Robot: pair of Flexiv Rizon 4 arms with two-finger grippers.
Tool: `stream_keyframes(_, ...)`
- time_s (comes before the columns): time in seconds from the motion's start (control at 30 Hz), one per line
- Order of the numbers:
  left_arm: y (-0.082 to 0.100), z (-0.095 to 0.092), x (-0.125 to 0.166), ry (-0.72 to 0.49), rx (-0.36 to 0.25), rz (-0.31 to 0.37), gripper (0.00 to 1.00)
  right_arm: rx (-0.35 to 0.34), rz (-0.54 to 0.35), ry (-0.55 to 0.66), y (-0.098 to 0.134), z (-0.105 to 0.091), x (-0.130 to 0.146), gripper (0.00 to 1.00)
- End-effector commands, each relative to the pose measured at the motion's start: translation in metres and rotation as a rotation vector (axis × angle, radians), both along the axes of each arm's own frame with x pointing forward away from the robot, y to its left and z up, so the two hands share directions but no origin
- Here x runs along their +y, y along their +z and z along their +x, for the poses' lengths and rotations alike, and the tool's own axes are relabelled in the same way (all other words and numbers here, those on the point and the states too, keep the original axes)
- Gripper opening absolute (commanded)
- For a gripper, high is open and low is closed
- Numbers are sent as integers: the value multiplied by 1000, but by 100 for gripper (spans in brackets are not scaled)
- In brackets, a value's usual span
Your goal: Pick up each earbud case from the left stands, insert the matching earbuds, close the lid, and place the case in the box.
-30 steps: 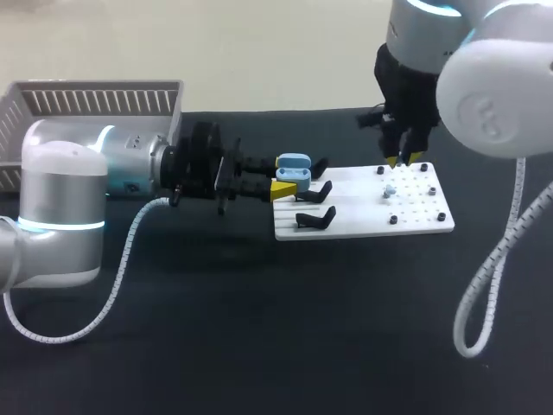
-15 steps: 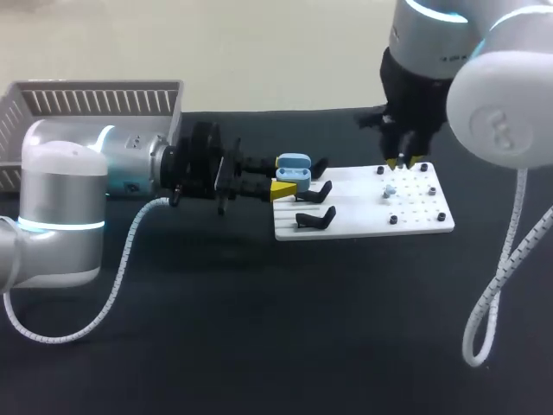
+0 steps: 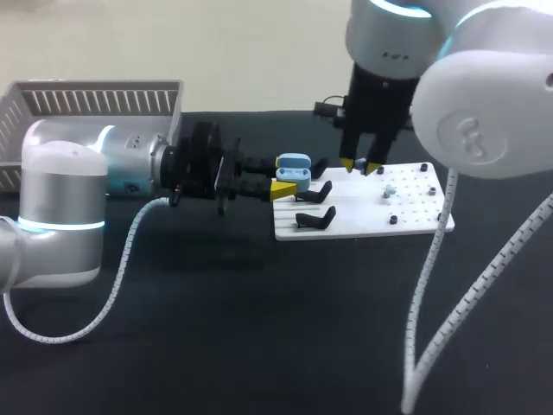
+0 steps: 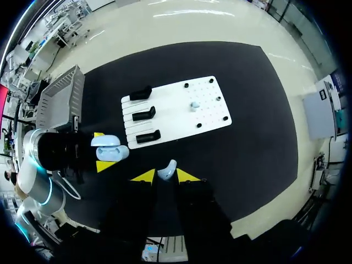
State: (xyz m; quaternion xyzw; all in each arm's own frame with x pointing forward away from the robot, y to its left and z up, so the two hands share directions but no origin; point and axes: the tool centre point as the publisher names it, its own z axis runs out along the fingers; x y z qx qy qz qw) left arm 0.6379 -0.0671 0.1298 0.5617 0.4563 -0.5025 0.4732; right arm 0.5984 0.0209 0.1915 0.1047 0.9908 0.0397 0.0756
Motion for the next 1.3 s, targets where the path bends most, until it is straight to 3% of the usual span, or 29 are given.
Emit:
stream_keyframes(0.03, -1, -2, 0, 5, -4, -2, 0, 21, -23, -2, 3, 7, 9, 0)
stream_keyframes(0.57, -1, -2, 0, 5, -4, -2, 0, 21, -23, -2, 3, 7, 9, 0)
stream_keyframes(0.73, -1, -2, 0, 5, -4, -2, 0, -30, 64, -93, 14, 4, 38, 0)
stream_keyframes(0.87, -1, -2, 0, 5, -4, -2, 0, -11, 110, -194, 16, 6, 53, 0)
stream_keyframes(1.03, -1, -2, 0, 5, -4, -2, 0, 27, 114, -242, 11, 9, 72, 0)
stream_keyframes(1.3, -1, -2, 0, 5, -4, -2, 0, 50, 76, -277, 7, 13, 79, 0)
